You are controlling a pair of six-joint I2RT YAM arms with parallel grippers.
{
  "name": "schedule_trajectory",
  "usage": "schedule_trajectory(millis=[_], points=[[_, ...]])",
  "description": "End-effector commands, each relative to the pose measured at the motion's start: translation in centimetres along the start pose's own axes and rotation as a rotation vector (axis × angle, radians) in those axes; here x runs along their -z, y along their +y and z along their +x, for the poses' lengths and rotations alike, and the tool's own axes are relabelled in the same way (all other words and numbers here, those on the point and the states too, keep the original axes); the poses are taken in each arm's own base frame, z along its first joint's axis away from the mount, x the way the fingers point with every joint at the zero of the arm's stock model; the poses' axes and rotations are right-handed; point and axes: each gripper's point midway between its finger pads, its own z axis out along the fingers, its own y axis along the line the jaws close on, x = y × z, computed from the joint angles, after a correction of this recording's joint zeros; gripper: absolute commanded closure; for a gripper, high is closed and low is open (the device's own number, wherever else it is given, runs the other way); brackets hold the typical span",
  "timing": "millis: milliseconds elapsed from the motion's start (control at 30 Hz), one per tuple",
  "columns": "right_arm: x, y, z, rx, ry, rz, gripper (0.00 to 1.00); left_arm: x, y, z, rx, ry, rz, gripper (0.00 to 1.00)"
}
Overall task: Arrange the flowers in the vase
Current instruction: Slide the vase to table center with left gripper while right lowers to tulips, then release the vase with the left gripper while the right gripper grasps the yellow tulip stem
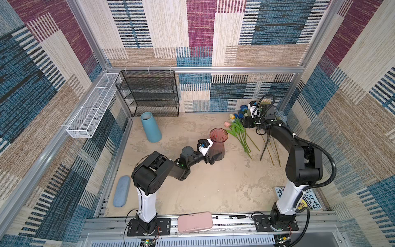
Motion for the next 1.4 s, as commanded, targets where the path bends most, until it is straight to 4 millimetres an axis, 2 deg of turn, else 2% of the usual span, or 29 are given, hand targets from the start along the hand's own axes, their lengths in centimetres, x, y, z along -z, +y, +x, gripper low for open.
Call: schedule_trajectory(millis=[0, 167, 200, 233, 300, 400, 500, 767, 967, 1133, 1367], points=[[-0.7, -0.6, 2.6, 0.081, 0.132, 0.021, 0.28, 1.9, 0.7, -2.3, -0.067, -0.044, -0.072, 0.01], [-1.7, -1.1, 3.6, 0.150, 0.185, 0.023, 0.33, 5.0, -0.4, -4.0, -0.080, 0.017, -0.070, 0.01], [-2.1, -1.2, 4.5, 0.159, 0.217, 0.021, 0.31, 5.6, -0.6, -4.4, -0.078, 0.024, -0.069, 0.01], [-2.3, -1.6, 3.9, 0.171, 0.218, 0.036, 0.31, 6.1, -0.8, -4.9, -0.077, 0.030, -0.063, 0.01], [-2.9, -2.2, 4.0, 0.182, 0.231, 0.060, 0.32, 6.7, -1.5, -5.5, -0.080, 0.045, -0.032, 0.01], [-4.2, -2.2, 4.7, 0.204, 0.251, 0.033, 0.33, 7.3, -2.4, -6.1, -0.078, 0.050, 0.008, 0.01], [-5.4, -2.7, 5.8, 0.200, 0.298, 0.039, 0.34, 7.5, -2.4, -6.7, -0.063, 0.003, 0.002, 0.01], [-7.0, -2.4, 8.1, 0.205, 0.328, 0.003, 0.36, 6.7, -2.9, -7.9, -0.058, -0.061, 0.045, 0.01], [-8.1, -2.5, 7.6, 0.208, 0.294, -0.013, 0.43, 6.6, -2.8, -8.2, -0.076, -0.069, 0.045, 0.01], [-9.1, -3.0, 7.6, 0.211, 0.304, 0.001, 0.57, 6.7, -2.9, -8.1, -0.081, -0.074, 0.045, 0.01], [-9.0, -2.6, 7.6, 0.215, 0.284, -0.022, 0.70, 7.2, -3.0, -8.3, -0.083, -0.083, 0.038, 0.01]])
